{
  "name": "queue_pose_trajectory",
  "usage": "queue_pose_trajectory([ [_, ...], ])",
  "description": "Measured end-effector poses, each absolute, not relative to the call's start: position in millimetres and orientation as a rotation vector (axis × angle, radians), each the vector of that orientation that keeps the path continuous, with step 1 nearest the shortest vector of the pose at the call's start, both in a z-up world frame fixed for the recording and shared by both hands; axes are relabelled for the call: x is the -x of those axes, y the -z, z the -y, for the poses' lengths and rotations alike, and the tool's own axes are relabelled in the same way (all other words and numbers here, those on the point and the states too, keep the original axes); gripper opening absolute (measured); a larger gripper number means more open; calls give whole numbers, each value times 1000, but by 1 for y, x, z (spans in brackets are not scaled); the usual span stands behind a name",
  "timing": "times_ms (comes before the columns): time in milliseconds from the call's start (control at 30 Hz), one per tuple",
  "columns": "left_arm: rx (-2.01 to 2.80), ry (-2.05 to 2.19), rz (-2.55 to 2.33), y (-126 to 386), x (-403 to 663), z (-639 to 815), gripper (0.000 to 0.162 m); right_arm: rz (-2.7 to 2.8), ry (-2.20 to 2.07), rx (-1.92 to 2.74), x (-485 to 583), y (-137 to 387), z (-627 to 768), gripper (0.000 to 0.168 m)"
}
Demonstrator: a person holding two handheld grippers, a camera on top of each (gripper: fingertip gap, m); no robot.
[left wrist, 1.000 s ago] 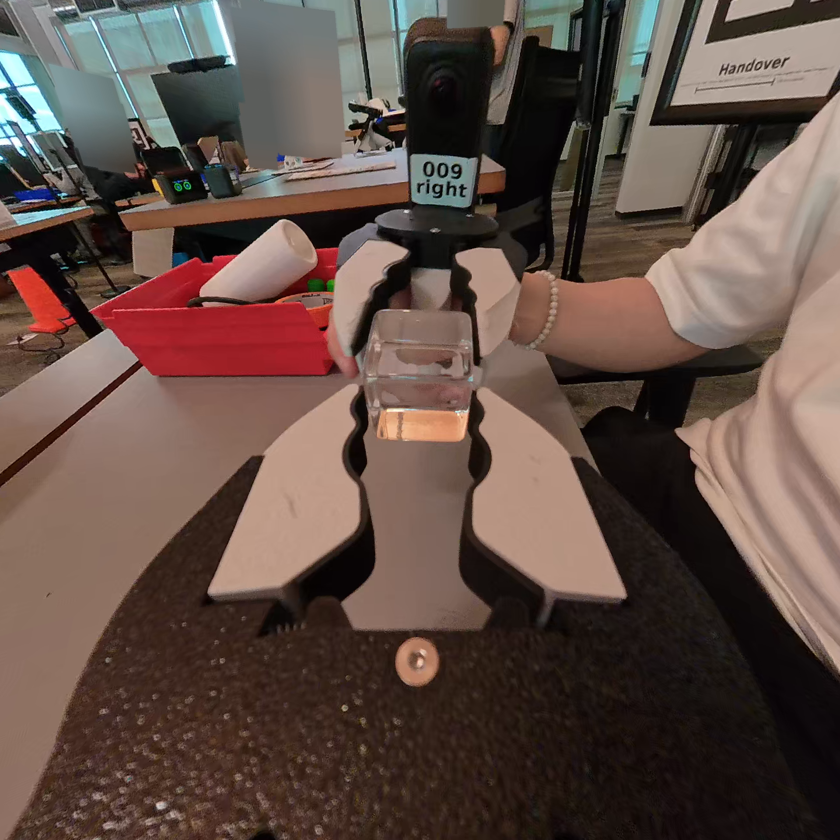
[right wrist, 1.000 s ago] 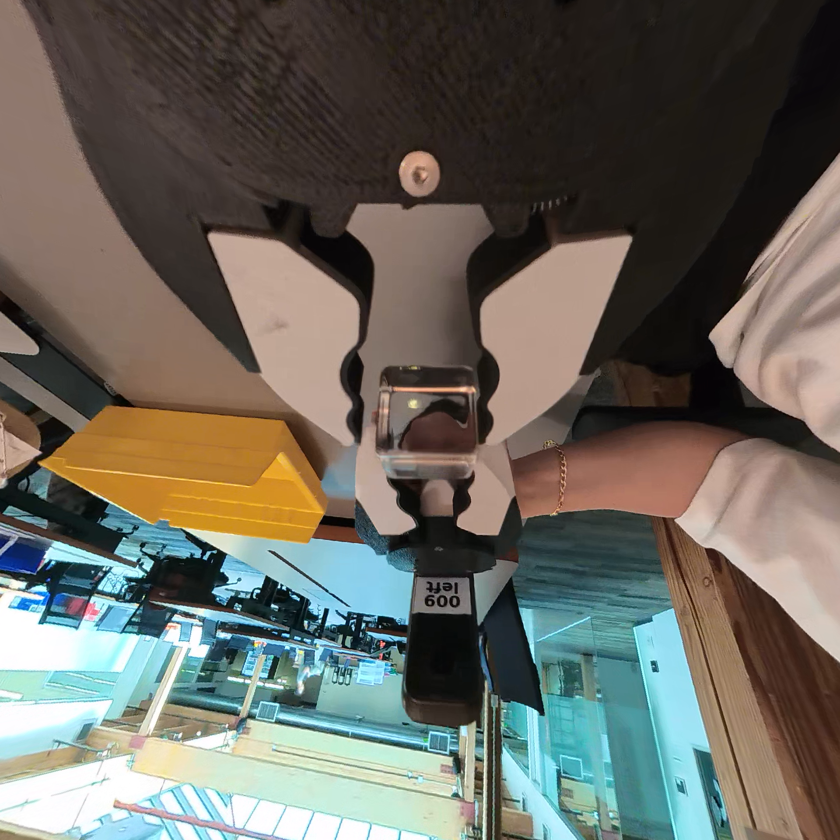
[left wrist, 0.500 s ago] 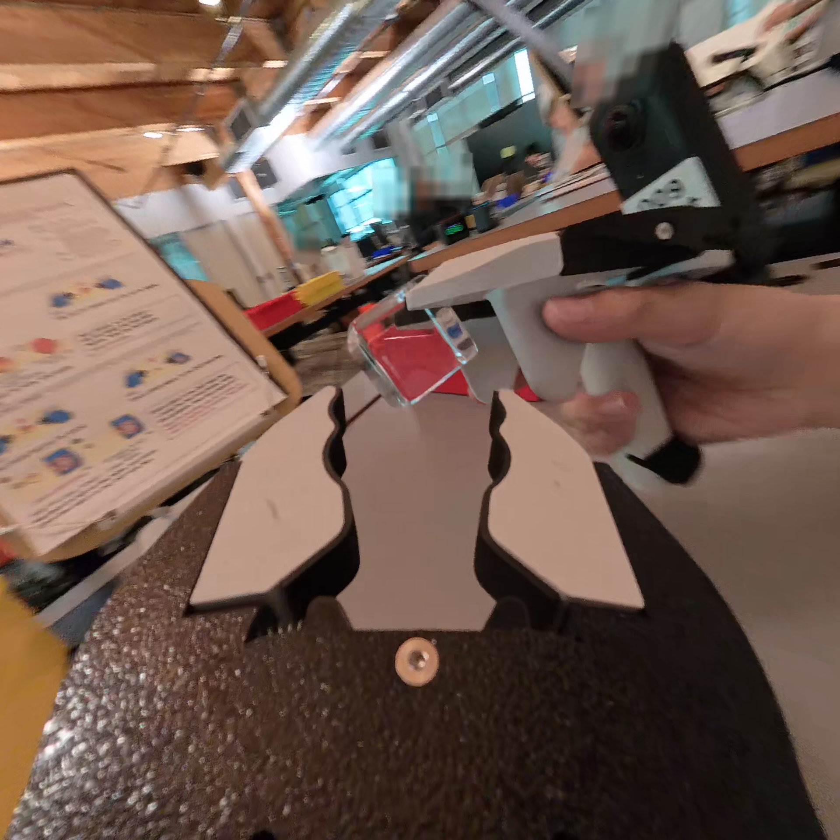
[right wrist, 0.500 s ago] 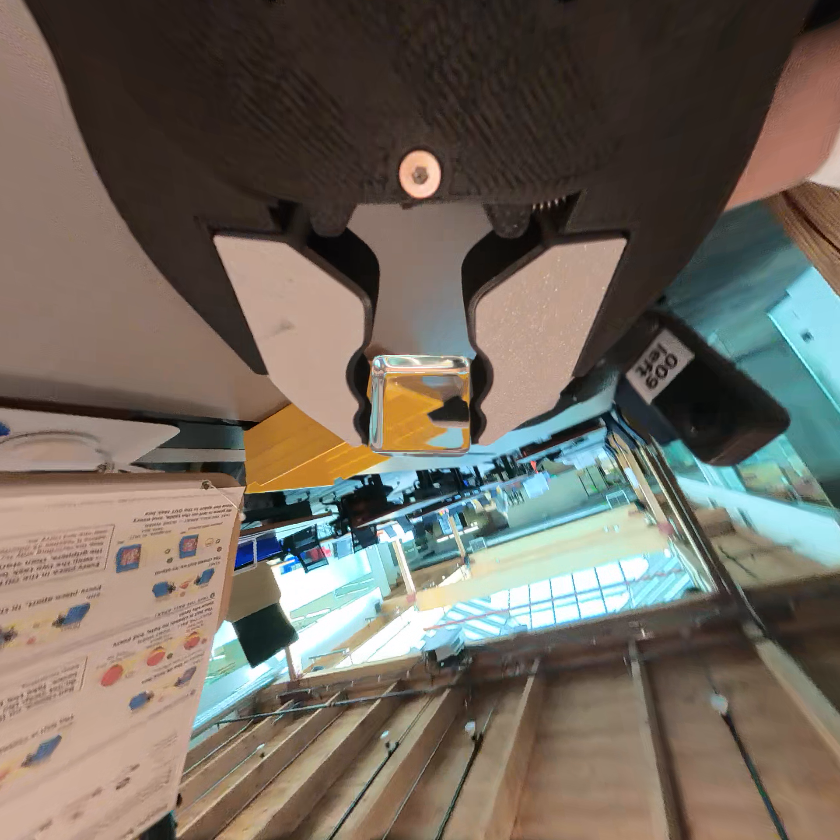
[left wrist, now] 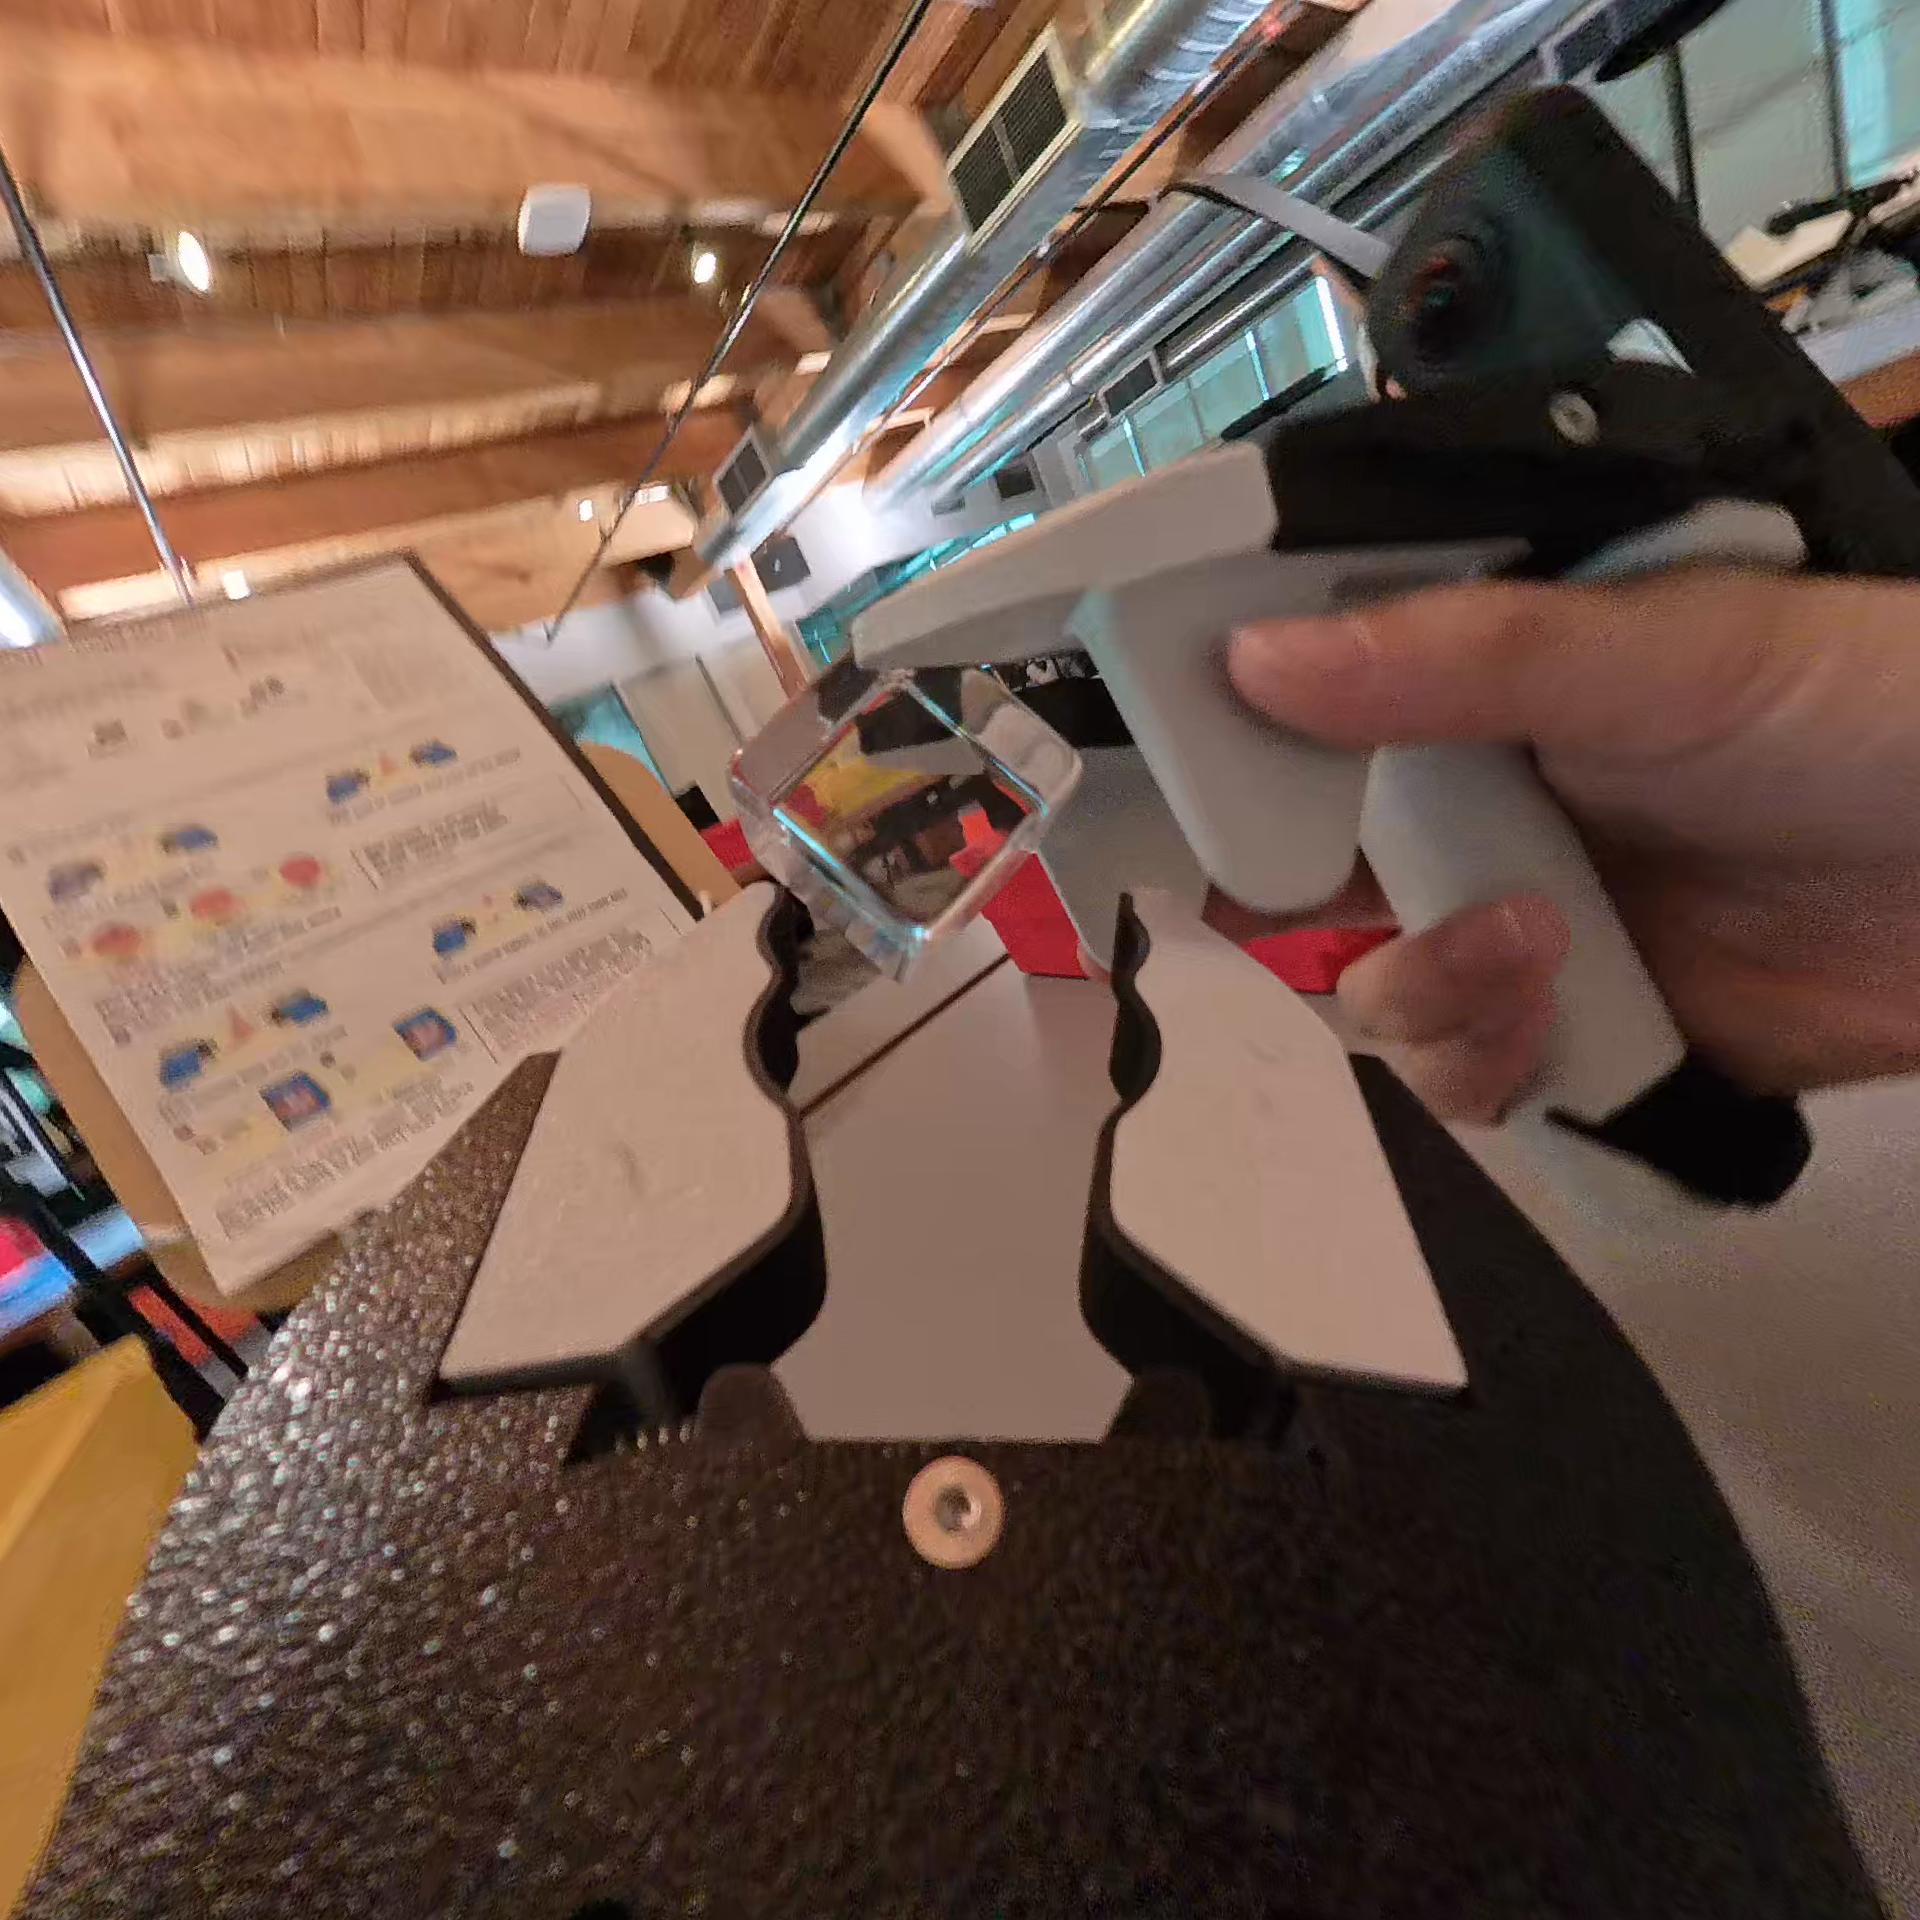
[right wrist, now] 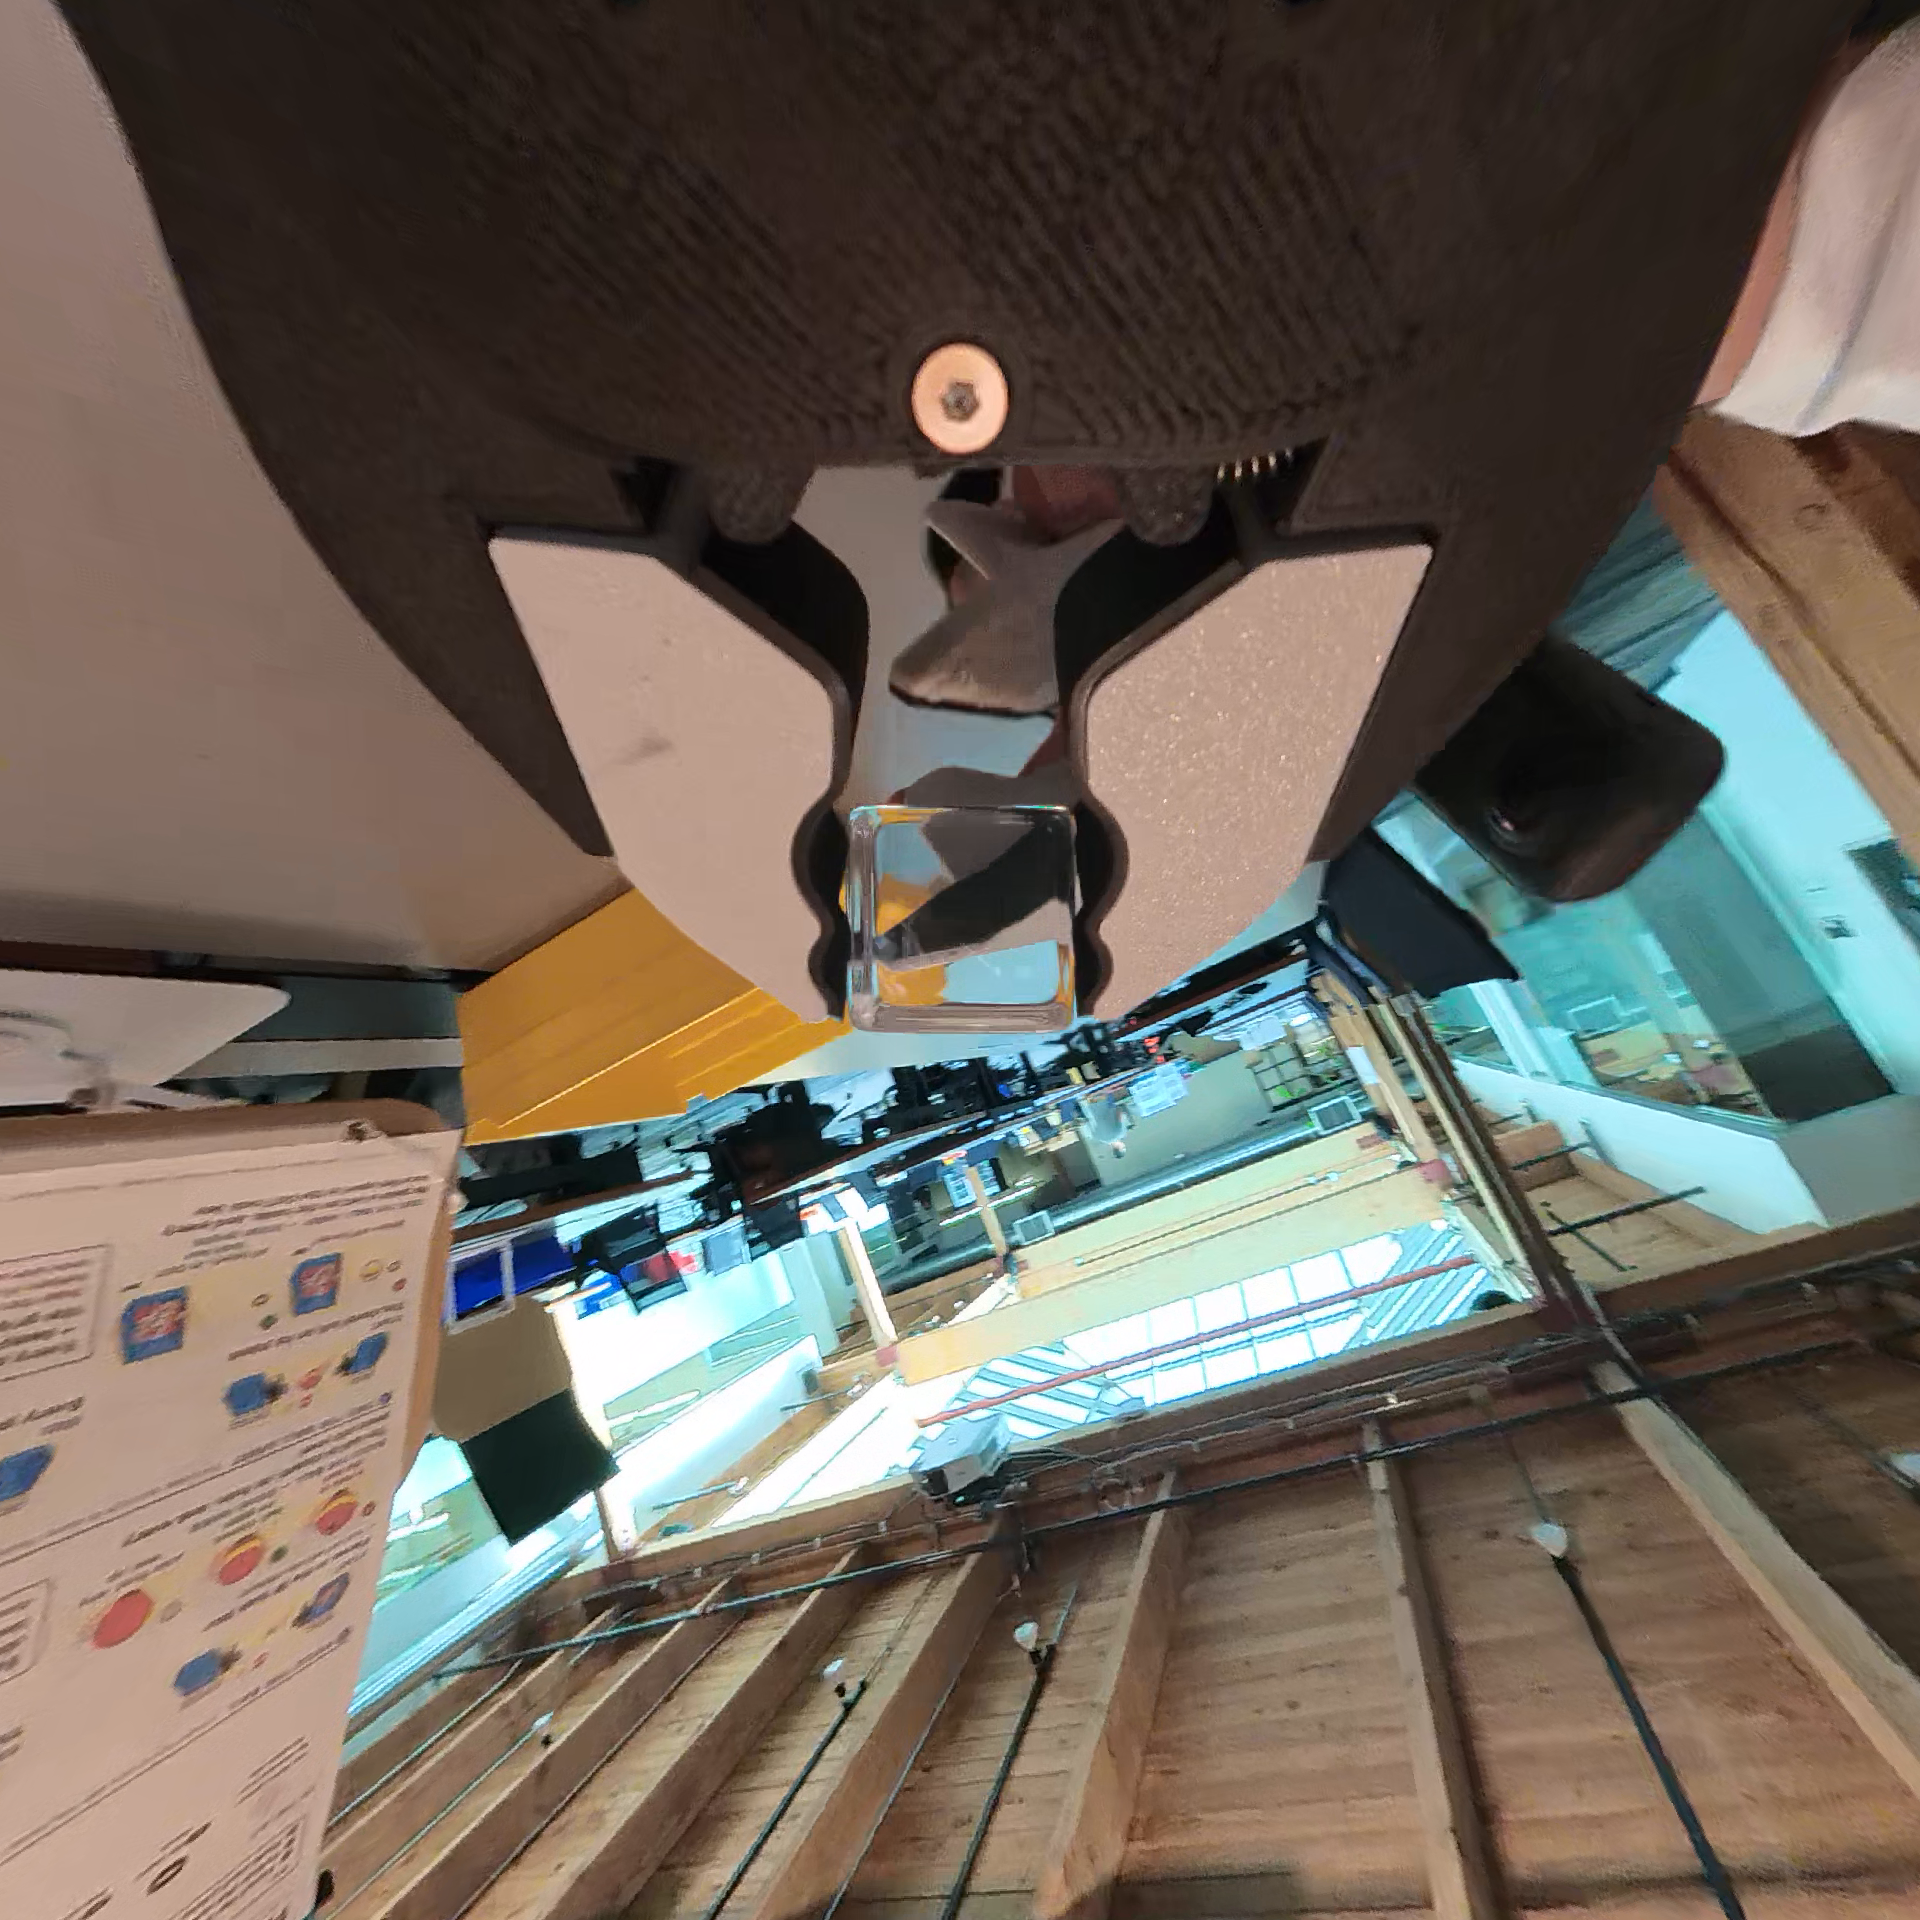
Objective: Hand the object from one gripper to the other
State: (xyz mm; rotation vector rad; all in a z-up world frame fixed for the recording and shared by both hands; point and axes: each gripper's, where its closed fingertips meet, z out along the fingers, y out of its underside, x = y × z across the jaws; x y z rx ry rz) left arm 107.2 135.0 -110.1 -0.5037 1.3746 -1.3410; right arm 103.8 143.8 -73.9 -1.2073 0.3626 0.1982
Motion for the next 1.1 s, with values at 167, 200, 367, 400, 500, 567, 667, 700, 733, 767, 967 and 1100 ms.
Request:
queue_pose_trajectory([
  [167,321,1291,-1356,105,-99,-145,63,-327,-411,1262,-94,77,-148,41],
  [200,315,1309,-1362,102,-98,-147,65,-304,-456,1304,-88,82,-152,42],
  [367,189,1317,-1536,108,-87,-144,49,-286,-581,1329,-76,88,-158,41],
  [400,182,1305,-1570,110,-87,-144,49,-285,-586,1338,-77,90,-158,41],
  [500,172,1303,-1627,113,-85,-144,48,-269,-625,1366,-74,93,-158,41],
  [567,175,1363,-1659,114,-82,-143,48,-221,-647,1396,-71,96,-156,42],
  [667,162,1578,-1652,107,-70,-141,48,-209,-806,1402,-68,99,-148,58],
  [700,145,1665,-1632,102,-64,-141,48,-219,-911,1387,-65,99,-146,59],
  [733,124,1742,-1615,99,-59,-141,48,-224,-1015,1363,-62,98,-144,60],
  [767,104,1800,-1602,96,-54,-141,48,-221,-1108,1332,-57,97,-143,61],
  [967,13,2013,-1583,91,-36,-130,48,-145,-1430,1238,-16,96,-151,65],
  [1100,-2,2026,-1586,95,-36,-122,48,-194,-1551,1070,-16,85,-154,56],
])
